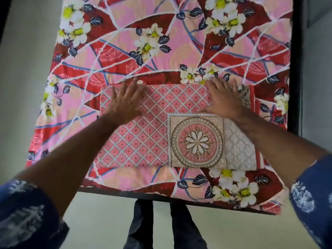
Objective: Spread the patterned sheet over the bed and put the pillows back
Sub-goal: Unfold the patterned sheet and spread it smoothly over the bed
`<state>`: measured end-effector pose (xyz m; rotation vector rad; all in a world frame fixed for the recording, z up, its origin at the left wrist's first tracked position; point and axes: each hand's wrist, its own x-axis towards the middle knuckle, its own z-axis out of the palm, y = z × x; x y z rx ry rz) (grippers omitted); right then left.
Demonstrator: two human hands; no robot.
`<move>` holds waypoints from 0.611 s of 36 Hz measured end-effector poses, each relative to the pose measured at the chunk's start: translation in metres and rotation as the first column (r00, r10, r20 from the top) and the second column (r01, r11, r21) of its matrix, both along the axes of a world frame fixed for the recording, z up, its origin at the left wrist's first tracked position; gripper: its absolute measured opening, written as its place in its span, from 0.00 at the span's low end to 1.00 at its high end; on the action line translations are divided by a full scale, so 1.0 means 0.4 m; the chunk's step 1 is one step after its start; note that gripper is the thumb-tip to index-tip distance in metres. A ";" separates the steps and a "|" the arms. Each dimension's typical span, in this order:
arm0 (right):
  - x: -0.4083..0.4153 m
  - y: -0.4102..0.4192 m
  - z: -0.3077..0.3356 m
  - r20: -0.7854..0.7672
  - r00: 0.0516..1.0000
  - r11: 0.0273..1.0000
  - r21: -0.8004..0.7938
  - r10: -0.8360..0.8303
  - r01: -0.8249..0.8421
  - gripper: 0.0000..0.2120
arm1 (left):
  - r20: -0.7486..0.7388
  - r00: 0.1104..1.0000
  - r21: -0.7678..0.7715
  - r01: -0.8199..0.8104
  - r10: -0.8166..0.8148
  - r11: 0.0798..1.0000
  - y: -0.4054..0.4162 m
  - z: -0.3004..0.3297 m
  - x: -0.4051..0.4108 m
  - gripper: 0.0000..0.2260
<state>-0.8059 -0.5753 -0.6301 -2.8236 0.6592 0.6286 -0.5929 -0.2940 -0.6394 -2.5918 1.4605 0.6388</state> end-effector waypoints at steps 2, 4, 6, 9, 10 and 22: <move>0.030 -0.011 0.023 0.026 0.999 1.000 -0.016 0.018 -0.018 0.51 | 0.005 0.999 0.035 -0.038 0.038 0.999 -0.021 0.017 0.027 0.50; 0.045 -0.004 0.033 0.063 0.998 0.999 -0.046 0.028 -0.025 0.45 | 0.017 0.999 0.042 -0.034 0.033 0.999 -0.035 0.034 0.038 0.49; 0.046 0.011 0.037 0.113 0.993 0.998 -0.053 0.022 -0.016 0.42 | 0.052 0.998 0.035 -0.020 0.018 0.999 -0.040 0.047 0.037 0.47; 0.026 0.035 0.036 0.212 0.977 0.997 -0.068 -0.016 0.031 0.38 | 0.141 0.990 0.013 -0.011 0.009 1.000 -0.034 0.052 0.028 0.47; 0.017 0.041 0.035 0.242 0.970 0.995 -0.094 -0.016 0.040 0.36 | 0.169 0.986 -0.010 0.001 0.001 1.000 -0.028 0.050 0.024 0.47; -0.139 0.111 -0.012 0.320 0.947 0.997 -0.050 -0.033 0.052 0.16 | 0.269 0.960 -0.109 0.104 -0.071 0.989 0.062 0.059 -0.017 0.27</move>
